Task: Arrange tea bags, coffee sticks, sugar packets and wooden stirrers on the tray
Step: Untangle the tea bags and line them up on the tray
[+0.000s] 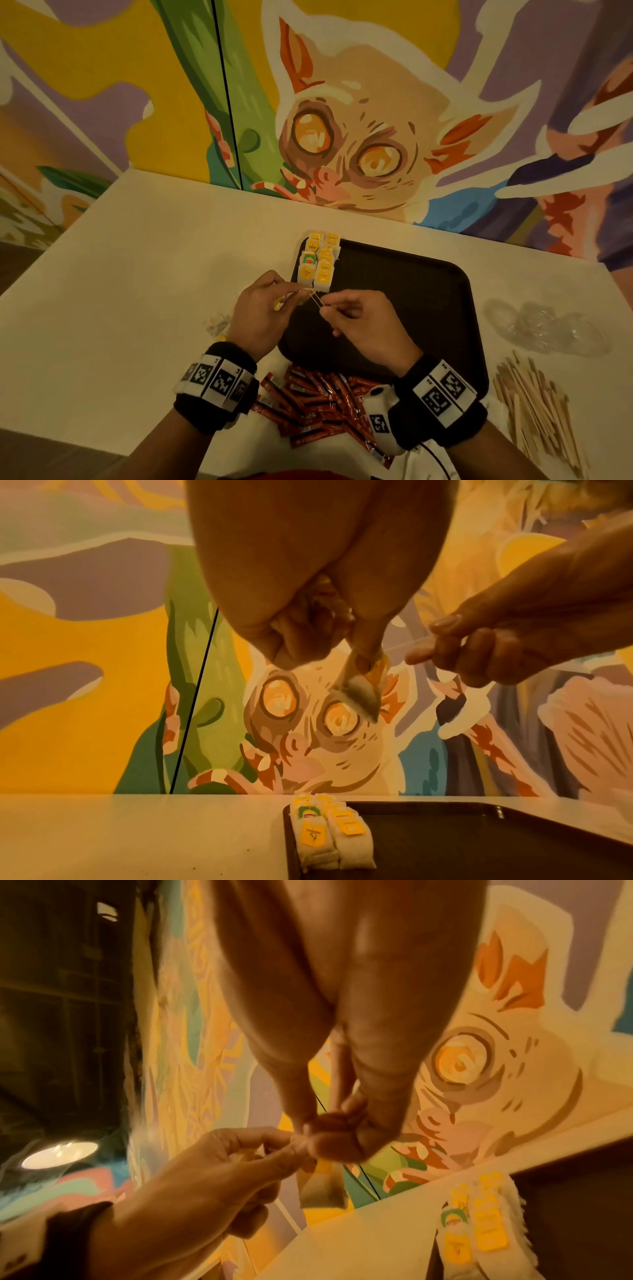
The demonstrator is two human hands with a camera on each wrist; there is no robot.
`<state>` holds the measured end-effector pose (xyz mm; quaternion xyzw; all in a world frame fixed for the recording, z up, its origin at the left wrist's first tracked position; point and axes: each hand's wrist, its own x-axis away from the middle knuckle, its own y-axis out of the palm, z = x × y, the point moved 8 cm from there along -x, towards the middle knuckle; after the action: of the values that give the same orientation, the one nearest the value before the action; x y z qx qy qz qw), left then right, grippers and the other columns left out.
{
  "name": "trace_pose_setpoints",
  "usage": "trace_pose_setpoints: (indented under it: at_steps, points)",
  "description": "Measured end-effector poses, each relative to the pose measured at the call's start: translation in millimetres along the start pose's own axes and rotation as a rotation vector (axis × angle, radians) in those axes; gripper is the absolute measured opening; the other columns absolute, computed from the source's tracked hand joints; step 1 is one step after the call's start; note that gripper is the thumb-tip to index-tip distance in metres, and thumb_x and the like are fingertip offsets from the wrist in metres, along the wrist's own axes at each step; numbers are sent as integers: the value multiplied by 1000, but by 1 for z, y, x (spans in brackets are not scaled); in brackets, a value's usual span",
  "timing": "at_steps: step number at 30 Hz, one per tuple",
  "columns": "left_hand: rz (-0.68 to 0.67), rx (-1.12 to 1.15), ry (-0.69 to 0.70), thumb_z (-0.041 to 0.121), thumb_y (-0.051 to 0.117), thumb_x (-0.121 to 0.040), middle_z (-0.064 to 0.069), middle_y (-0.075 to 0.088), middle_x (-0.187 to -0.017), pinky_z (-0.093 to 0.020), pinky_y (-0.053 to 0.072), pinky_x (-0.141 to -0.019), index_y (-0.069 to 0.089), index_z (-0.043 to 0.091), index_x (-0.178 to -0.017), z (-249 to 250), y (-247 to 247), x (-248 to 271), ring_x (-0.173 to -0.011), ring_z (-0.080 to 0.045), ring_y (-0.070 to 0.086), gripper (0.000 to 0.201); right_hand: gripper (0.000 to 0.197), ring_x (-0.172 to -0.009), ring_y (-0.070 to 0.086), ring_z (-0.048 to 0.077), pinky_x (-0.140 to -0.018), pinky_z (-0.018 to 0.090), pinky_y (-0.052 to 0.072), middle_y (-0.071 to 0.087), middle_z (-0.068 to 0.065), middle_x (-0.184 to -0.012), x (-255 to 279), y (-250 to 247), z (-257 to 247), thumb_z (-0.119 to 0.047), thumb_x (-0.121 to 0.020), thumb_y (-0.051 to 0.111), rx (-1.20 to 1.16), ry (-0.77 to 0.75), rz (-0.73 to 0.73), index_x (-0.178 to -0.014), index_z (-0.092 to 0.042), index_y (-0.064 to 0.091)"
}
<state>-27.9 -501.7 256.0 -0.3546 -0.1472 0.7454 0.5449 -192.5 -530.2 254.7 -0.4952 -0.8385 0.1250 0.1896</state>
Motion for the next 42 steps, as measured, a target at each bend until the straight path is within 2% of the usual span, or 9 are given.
trace_pose_setpoints:
  at_steps: [4, 9, 15, 19, 24, 30, 35, 39, 42]
  points:
    - [-83, -30, 11, 36, 63, -85, 10, 52, -79, -27, 47, -55, 76, 24, -96, -1, 8, 3, -64, -8, 52, 21, 12, -77, 63, -5, -72, 13, 52, 66, -19, -88, 3, 1, -11, -28, -94, 63, 260, -60, -81, -102, -27, 73]
    - [-180, -20, 63, 27, 72, -84, 14, 50, -80, -20, 42, -56, 76, 26, -94, 2, 15, 7, -66, -3, 50, 11, 11, -87, 54, 1, -79, 17, 46, 60, -14, -93, 0, -9, -40, -27, -94, 62, 459, -297, 5, -98, -23, 72]
    - [-240, 123, 169, 24, 73, -82, 13, 52, -80, -11, 39, -63, 77, 22, -94, 21, 12, 5, -72, -1, 51, 13, 9, -92, 56, 1, -82, 14, 47, 60, -11, -98, -9, -15, -51, -19, -93, 63, 393, -482, 57, -98, -17, 71]
    - [-131, 235, 154, 20, 74, -79, 13, 54, -79, -7, 39, -67, 78, 15, -92, 32, -3, -1, -73, 2, 52, 14, 10, -91, 65, 7, -83, 27, 55, 68, -10, -96, -23, -19, -29, -15, -90, 68, 131, -318, 64, -95, -22, 72]
    - [40, 196, 108, 18, 74, -80, 18, 49, -76, -4, 37, -63, 78, 11, -92, 30, -20, -6, -67, 5, 50, 14, 21, -75, 65, 15, -66, 25, 54, 70, -1, -94, -22, -4, -10, -5, -94, 60, -110, -201, -71, -99, -23, 70]
    - [98, 123, 34, 21, 75, -81, 14, 50, -73, -4, 35, -59, 78, 16, -92, 18, -19, -4, -65, 3, 50, 13, 23, -73, 60, 18, -66, 28, 52, 66, 15, -96, -22, 12, -1, -7, -99, 52, -202, -131, -124, -108, -21, 68]
    - [44, 52, -43, 30, 73, -83, 15, 49, -71, -8, 35, -55, 77, 26, -95, 4, -10, -3, -65, -2, 50, 13, 14, -76, 61, 2, -69, 18, 47, 68, -5, -95, -30, 18, 12, -19, -95, 62, -130, -154, -30, -102, -13, 72]
    - [-31, -55, -168, 39, 68, -86, 11, 52, -73, -17, 38, -56, 74, 29, -97, -18, 2, 1, -62, -4, 51, 16, 11, -85, 63, 9, -79, 32, 54, 67, -8, -98, -52, 26, 42, -24, -94, 64, -60, -78, 27, -96, -22, 75]
    - [-48, -93, -219, 33, 67, -88, 9, 51, -71, -17, 34, -57, 73, 27, -97, -32, 4, 5, -61, -4, 49, 13, 17, -95, 65, 10, -88, 40, 57, 68, -9, -105, -75, 28, 68, -29, -94, 65, -3, 76, 83, -104, -20, 74]
